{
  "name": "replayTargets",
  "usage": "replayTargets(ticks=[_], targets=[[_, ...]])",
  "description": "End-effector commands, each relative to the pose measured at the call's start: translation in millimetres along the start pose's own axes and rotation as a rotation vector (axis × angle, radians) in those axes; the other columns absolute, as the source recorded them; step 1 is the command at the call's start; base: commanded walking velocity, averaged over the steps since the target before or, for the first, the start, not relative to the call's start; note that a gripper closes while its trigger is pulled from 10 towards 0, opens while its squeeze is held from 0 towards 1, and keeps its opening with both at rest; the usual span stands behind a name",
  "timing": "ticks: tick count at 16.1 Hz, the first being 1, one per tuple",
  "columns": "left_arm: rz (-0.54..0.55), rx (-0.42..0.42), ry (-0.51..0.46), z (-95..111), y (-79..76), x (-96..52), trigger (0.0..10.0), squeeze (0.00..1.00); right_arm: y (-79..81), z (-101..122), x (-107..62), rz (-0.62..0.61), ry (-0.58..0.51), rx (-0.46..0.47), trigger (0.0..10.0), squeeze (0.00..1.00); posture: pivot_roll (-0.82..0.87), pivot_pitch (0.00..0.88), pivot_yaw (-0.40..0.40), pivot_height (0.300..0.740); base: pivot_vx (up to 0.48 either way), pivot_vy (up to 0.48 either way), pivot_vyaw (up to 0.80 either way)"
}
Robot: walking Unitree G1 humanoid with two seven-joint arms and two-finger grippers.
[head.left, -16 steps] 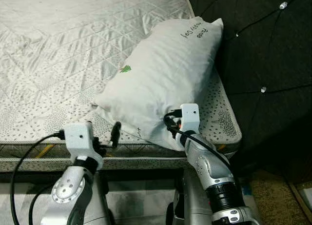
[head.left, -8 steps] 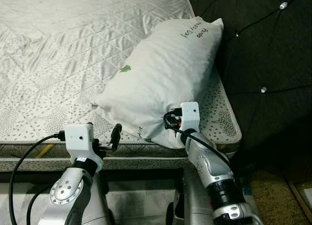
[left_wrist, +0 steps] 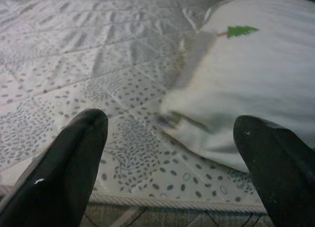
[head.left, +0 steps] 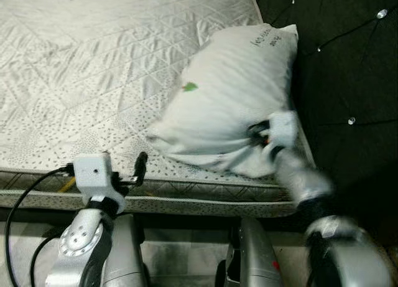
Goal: Clean up the room
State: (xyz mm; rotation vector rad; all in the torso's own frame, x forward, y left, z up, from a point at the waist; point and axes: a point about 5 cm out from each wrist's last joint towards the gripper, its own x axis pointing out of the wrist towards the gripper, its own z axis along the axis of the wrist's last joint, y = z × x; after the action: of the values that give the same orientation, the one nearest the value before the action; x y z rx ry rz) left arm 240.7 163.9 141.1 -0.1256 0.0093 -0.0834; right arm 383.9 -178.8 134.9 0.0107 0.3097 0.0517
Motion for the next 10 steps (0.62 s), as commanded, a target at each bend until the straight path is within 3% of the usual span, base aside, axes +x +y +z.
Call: replayTargets(ticks=[1,4,7,10], targets=[[0.012,0.005,0.002,-1.5,0.0,1.0,10.0,0.0,-30.5,53.6,-3.7,-0.086,-0.197,-0.011,0.0,0.0,0.08,0.127,-0.075,0.552,0.0,0.0,0.0],[0.013,0.01,-0.001,-0.8,2.5,4.0,10.0,0.0,-52.7,95.9,-8.5,-0.103,-0.291,-0.117,0.0,0.0,0.07,0.115,-0.056,0.552,0.0,0.0,0.0],[0.004,0.015,-0.004,0.1,2.2,7.4,10.0,0.0,-62.8,116.8,-13.2,-0.091,-0.335,-0.193,0.0,0.0,0.05,0.11,-0.043,0.552,0.0,0.0,0.0],[-0.001,0.014,-0.001,-1.7,0.8,7.1,10.0,0.0,-80.6,109.1,-17.4,-0.087,-0.306,-0.183,0.0,0.0,0.05,0.11,-0.04,0.552,0.0,0.0,0.0]])
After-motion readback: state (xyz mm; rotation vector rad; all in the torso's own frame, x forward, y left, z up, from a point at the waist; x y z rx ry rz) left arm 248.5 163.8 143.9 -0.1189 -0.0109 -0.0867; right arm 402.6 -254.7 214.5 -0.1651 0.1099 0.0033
